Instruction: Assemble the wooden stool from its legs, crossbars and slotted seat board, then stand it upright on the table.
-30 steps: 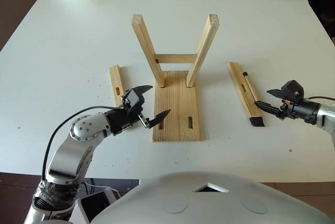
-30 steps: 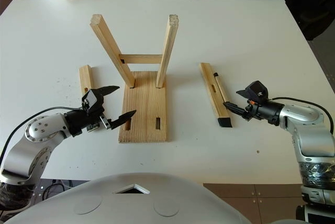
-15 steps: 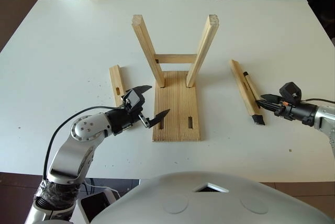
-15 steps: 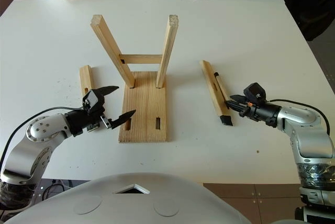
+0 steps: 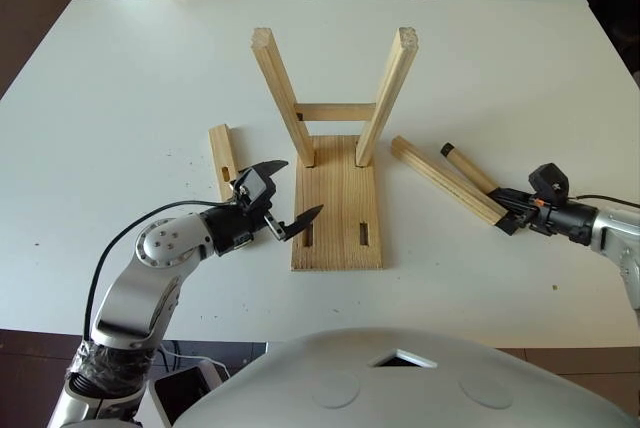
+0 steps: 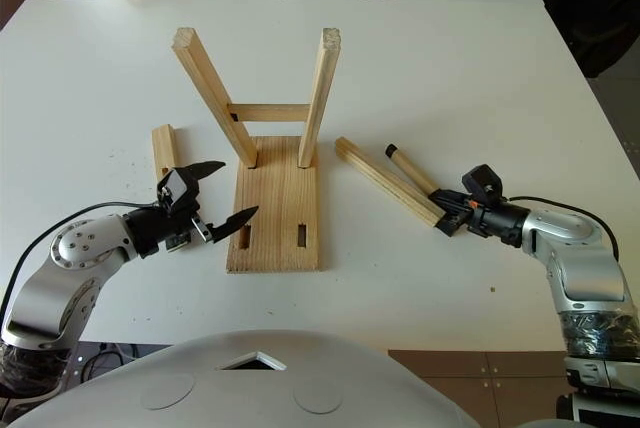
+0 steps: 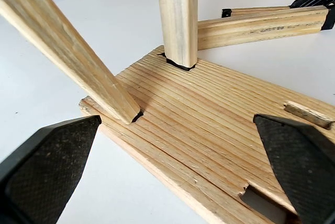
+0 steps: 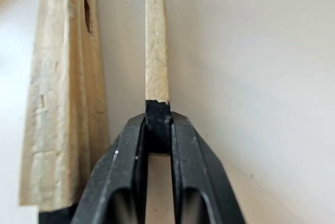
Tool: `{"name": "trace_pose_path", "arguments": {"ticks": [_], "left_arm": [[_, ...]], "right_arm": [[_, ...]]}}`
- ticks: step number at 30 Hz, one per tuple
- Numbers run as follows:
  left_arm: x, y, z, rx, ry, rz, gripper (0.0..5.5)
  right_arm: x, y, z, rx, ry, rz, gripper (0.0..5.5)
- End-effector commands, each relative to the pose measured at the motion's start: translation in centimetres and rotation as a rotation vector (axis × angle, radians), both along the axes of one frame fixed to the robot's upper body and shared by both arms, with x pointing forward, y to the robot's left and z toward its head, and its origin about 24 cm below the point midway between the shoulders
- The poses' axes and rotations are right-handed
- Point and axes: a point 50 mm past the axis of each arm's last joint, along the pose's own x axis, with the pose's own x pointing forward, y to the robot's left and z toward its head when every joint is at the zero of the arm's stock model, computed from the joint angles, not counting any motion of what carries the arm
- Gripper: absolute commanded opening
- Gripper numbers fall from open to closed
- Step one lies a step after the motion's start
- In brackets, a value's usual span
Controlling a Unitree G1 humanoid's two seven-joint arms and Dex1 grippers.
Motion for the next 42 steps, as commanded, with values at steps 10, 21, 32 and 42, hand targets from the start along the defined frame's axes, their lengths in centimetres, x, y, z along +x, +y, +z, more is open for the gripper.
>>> {"name": "trace_pose_path", "arguments": {"ticks": [10, 21, 32, 42], "left_arm": [[2.9, -0.8, 11.4, -0.45, -0.209, 0.029, 5.4], [4.5, -6.2, 18.0, -0.636, -0.317, -0.157, 5.4], [4.1, -6.2, 19.6, -0.747, -0.301, -0.253, 4.66], [3.9, -6.5, 19.5, -0.699, -0.303, -0.286, 3.63]], "right_arm": [[5.4, 5.7, 15.9, 0.015, -1.017, 0.093, 0.41], [5.1, 13.3, 19.5, -0.013, -1.496, 0.233, 0.41], [3.7, 16.3, 17.7, 0.095, -1.435, 0.454, 0.41], [3.9, 16.3, 17.0, 0.074, -1.414, 0.425, 0.41]]}}
